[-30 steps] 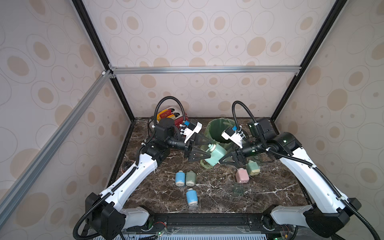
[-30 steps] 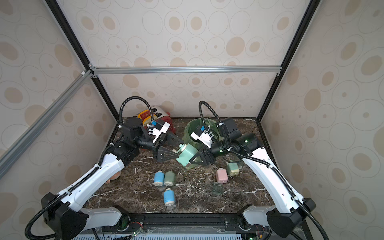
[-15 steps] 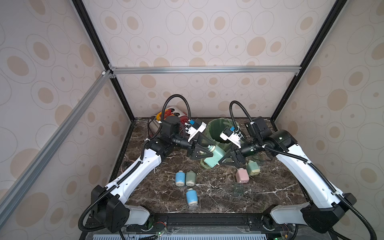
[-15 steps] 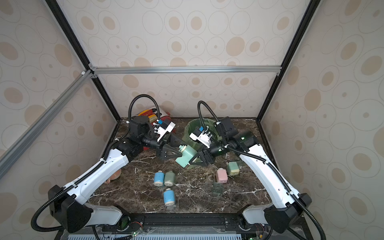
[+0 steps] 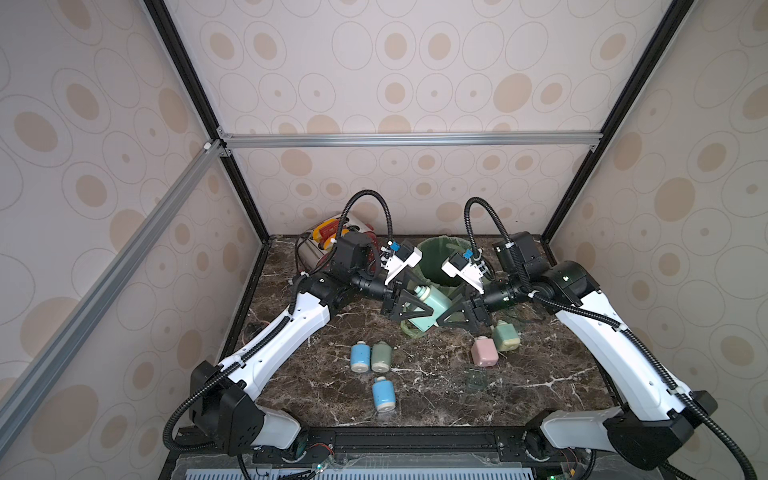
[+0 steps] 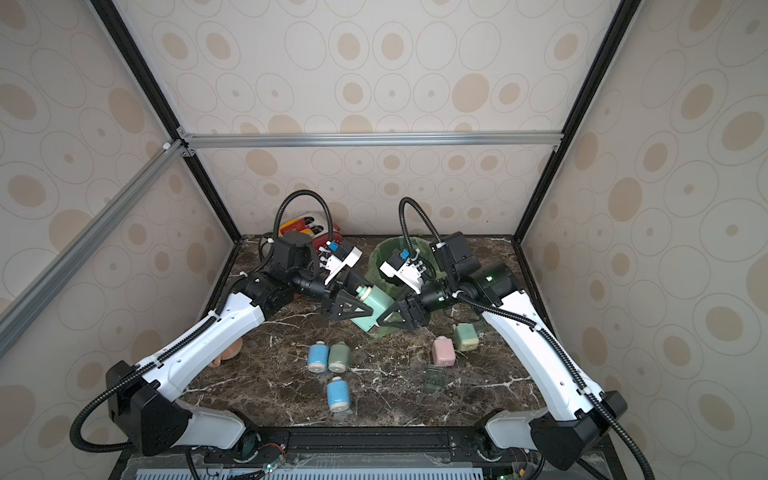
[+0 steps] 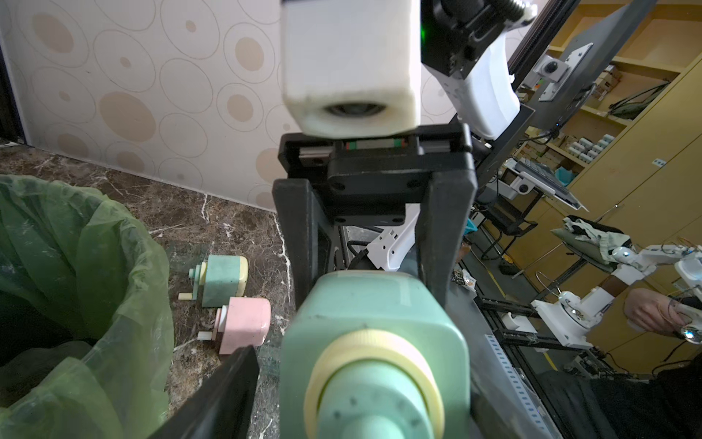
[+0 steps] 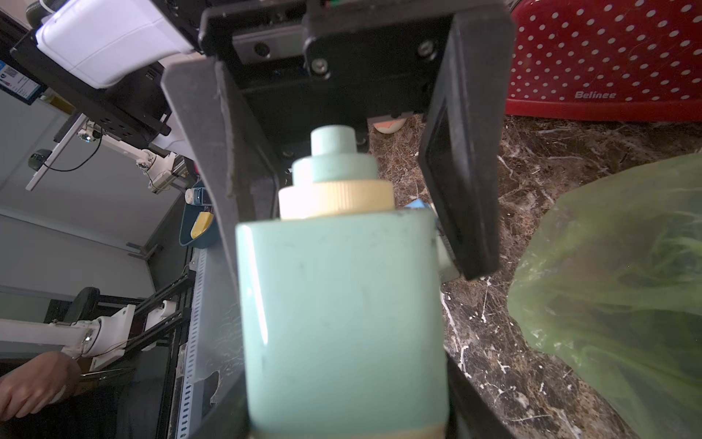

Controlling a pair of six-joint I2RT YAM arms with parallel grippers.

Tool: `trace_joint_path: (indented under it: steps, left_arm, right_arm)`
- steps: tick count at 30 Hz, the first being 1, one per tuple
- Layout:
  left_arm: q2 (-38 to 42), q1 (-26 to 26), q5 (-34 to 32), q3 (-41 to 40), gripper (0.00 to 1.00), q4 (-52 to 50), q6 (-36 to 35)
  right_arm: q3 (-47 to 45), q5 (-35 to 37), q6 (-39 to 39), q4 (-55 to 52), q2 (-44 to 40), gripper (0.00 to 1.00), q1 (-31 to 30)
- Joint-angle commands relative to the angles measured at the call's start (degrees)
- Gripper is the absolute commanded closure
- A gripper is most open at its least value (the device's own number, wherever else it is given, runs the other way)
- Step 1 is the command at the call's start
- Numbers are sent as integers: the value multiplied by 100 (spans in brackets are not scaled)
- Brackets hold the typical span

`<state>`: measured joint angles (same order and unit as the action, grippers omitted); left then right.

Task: Take out the pencil sharpener tray and clean the shavings
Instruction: Pick up the pencil sharpener from the center of the board.

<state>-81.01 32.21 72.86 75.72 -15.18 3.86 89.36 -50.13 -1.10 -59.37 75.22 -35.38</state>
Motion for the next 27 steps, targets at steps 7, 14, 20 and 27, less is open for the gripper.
trace_joint_path:
  steps: [7, 14, 20, 27]
  left_arm:
    - [99, 22, 469, 104, 23, 198, -112]
    - [288, 16, 958, -33, 33, 454, -66]
    - [218, 57, 1076, 21, 47, 437, -46]
    - [165, 91, 1032, 48, 93, 419, -47]
  right_arm:
    - [-57, -468, -383, 6, -151, 99, -35]
    - [-182, -662, -587, -87, -78, 97, -39]
    - [-245, -649, -626, -103, -84, 93, -37]
    - [-520, -612, -355, 443, -292, 76, -36]
